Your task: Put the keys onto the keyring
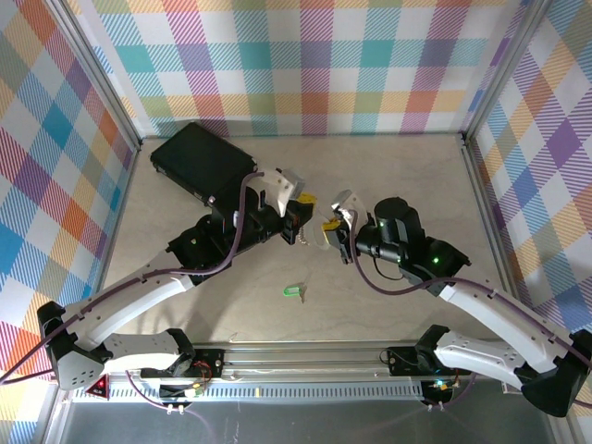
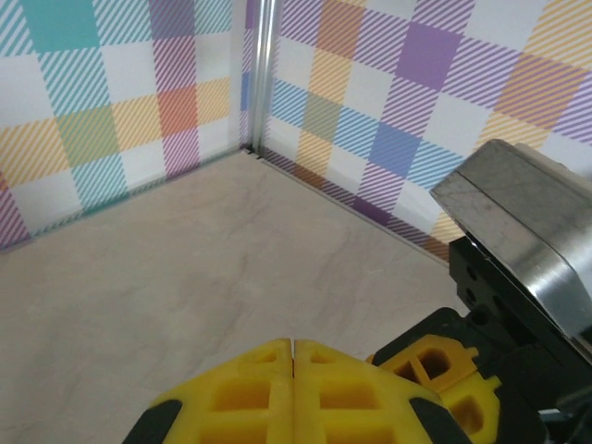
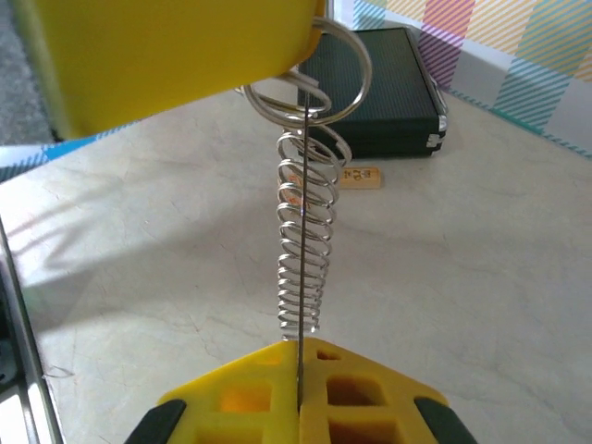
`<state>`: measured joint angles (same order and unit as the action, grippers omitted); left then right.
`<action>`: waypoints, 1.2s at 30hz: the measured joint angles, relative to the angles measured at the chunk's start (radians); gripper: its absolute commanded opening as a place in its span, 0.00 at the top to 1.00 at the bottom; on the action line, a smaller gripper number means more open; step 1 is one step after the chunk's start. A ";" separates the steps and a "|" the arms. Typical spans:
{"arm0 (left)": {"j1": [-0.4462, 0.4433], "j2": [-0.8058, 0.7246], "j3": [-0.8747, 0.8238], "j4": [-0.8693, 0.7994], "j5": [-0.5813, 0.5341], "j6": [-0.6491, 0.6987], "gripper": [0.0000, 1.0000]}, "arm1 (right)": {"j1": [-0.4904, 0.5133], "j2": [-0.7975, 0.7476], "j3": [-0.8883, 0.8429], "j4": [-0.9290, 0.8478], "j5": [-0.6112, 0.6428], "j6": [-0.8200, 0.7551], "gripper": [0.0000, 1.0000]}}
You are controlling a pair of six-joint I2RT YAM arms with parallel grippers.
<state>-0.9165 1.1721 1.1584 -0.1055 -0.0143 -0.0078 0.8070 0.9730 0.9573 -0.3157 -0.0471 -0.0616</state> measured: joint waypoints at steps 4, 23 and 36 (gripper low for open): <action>-0.014 0.022 0.027 -0.030 -0.036 0.039 1.00 | 0.019 -0.003 0.000 -0.013 0.042 -0.027 1.00; -0.025 0.019 0.002 0.031 -0.047 0.078 1.00 | 0.044 -0.048 0.000 -0.053 0.055 -0.051 1.00; -0.024 -0.017 -0.017 -0.020 0.001 0.079 1.00 | 0.052 -0.048 0.001 -0.086 0.063 -0.051 1.00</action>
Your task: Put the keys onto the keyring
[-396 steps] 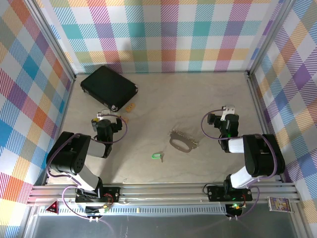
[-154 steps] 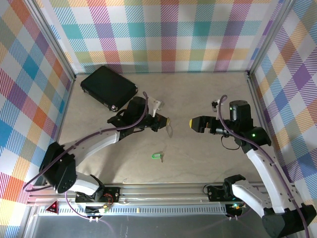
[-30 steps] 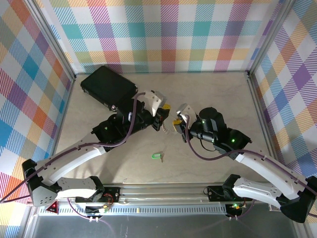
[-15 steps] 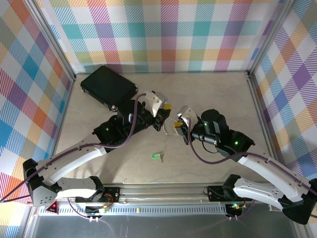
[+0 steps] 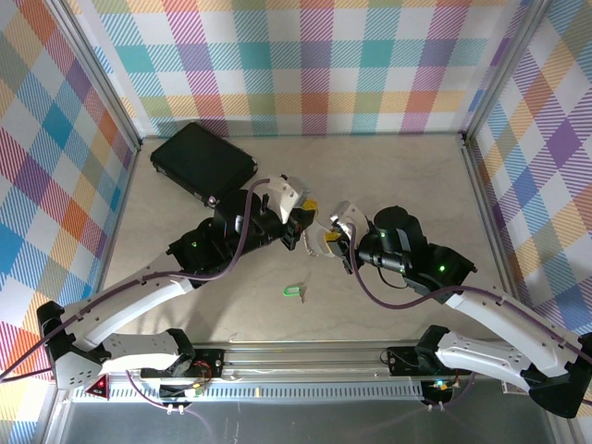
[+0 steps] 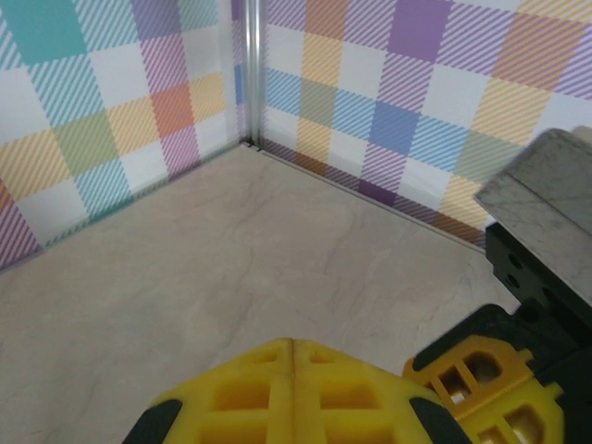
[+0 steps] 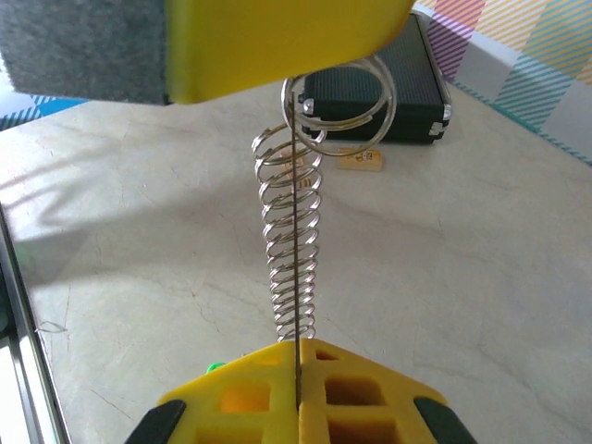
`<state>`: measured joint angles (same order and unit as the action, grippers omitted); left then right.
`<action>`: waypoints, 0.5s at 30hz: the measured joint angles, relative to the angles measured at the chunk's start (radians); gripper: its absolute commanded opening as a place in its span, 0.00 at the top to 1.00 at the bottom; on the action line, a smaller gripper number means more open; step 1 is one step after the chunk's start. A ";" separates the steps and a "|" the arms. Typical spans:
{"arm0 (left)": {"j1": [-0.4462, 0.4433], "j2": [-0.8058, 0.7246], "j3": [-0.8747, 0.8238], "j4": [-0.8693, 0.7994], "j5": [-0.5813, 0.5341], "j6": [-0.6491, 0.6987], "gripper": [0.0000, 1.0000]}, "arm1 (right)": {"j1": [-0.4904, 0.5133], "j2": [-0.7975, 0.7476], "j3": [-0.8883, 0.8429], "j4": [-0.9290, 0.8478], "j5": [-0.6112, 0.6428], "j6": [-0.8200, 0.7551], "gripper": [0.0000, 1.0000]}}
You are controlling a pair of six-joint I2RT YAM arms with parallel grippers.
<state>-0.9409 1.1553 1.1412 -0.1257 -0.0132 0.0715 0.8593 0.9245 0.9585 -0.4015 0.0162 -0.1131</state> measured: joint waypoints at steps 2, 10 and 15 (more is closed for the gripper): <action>0.000 -0.012 -0.002 -0.031 0.022 0.000 1.00 | 0.000 0.000 0.005 0.000 0.010 0.000 1.00; 0.000 -0.035 -0.019 -0.082 0.062 0.000 1.00 | 0.000 0.002 0.029 -0.006 0.029 0.000 1.00; 0.000 -0.041 -0.024 -0.084 0.057 0.000 0.91 | 0.000 0.002 0.029 -0.007 0.029 0.000 1.00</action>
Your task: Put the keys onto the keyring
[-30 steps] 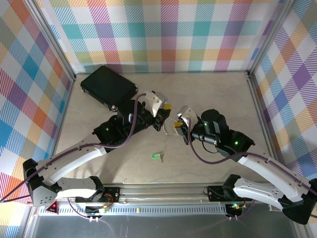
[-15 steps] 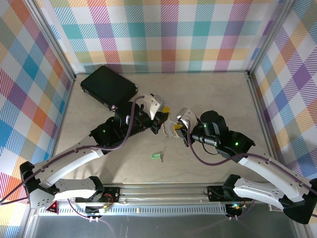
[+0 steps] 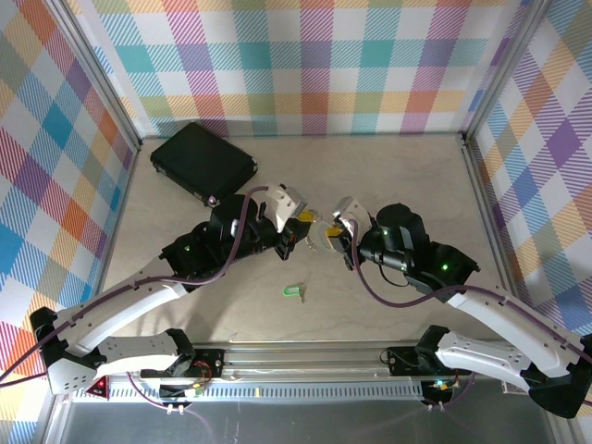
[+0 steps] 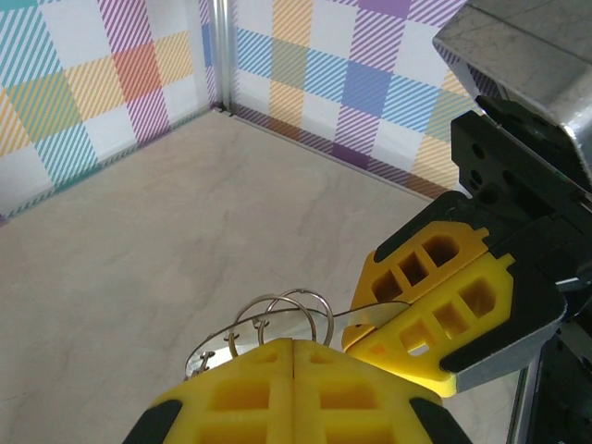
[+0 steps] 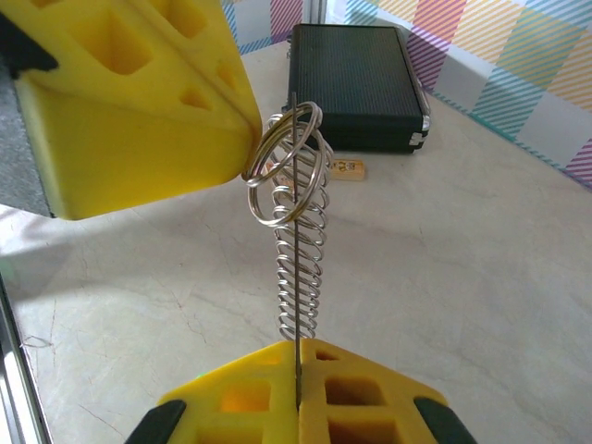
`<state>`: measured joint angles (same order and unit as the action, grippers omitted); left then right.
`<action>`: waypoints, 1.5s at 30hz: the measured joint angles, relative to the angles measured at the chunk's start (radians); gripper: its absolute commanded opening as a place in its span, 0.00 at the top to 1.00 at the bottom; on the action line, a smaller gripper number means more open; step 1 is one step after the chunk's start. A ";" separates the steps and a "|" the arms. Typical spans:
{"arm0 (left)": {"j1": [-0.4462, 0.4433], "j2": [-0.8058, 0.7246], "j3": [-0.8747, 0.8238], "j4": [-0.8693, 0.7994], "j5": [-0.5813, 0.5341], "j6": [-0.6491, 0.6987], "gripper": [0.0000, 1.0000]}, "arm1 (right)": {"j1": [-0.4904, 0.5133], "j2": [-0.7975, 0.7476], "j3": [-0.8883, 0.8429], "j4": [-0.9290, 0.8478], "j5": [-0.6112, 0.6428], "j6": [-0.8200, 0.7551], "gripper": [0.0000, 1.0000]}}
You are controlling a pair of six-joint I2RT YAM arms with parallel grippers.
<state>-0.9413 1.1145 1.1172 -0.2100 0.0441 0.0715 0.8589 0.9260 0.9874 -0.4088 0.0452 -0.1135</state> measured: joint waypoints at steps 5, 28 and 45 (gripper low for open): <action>0.000 -0.019 0.000 -0.053 -0.012 0.008 0.84 | 0.000 0.000 0.002 0.016 0.000 0.000 1.00; -0.045 0.031 0.030 -0.061 -0.145 0.252 0.46 | 0.000 0.061 0.047 -0.033 0.001 0.000 1.00; -0.065 0.082 0.037 0.037 -0.256 0.262 0.74 | 0.000 0.060 0.047 -0.065 0.028 0.000 1.00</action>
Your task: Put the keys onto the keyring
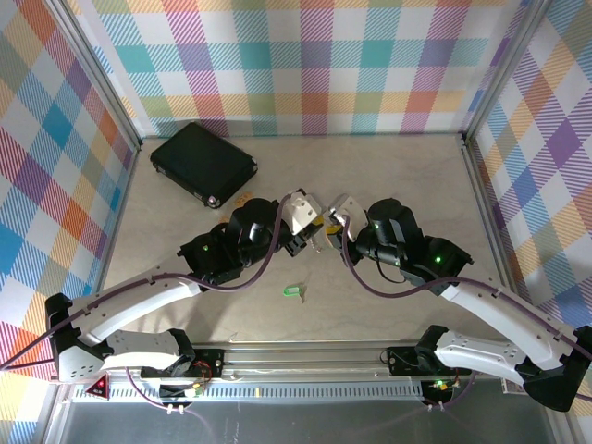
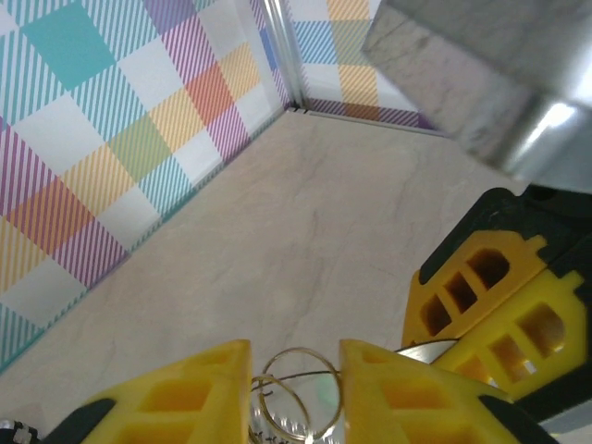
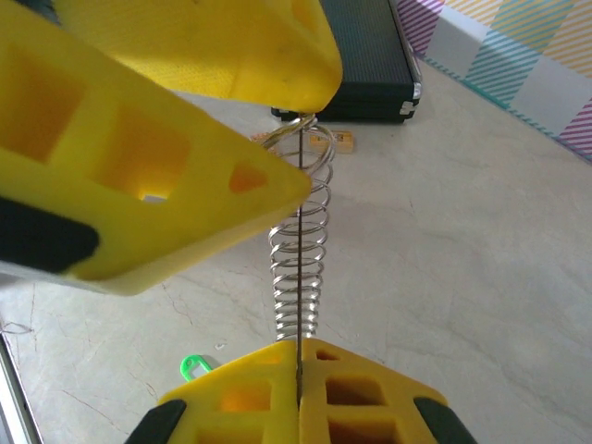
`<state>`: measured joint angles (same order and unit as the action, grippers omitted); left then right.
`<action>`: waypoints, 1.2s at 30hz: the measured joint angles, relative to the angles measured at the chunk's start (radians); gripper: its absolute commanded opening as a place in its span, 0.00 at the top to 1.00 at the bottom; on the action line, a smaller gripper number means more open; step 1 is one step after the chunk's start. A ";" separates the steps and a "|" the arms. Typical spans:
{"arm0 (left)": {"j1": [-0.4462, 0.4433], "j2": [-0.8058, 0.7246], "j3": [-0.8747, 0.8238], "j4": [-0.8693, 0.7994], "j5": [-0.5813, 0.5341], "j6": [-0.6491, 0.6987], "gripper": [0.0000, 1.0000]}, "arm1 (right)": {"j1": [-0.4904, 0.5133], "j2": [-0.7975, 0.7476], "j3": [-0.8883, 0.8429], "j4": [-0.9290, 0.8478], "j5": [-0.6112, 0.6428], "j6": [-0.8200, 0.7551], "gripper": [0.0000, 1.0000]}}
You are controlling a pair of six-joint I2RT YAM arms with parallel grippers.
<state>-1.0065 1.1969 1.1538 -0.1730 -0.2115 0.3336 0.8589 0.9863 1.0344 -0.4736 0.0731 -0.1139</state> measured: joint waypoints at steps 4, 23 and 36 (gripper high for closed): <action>0.011 -0.014 0.005 -0.001 -0.038 -0.010 0.79 | 0.002 -0.004 0.000 -0.016 0.005 -0.003 1.00; 0.067 -0.182 -0.040 -0.148 0.071 -0.196 0.78 | 0.003 0.130 0.039 -0.071 0.022 0.061 1.00; 0.153 -0.237 -0.228 -0.270 0.196 -0.430 0.73 | -0.129 0.355 0.003 -0.093 -0.150 0.294 1.00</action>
<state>-0.8536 0.9600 0.9257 -0.4435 -0.0154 -0.0959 0.7296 1.3411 1.0370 -0.5667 -0.0772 0.1806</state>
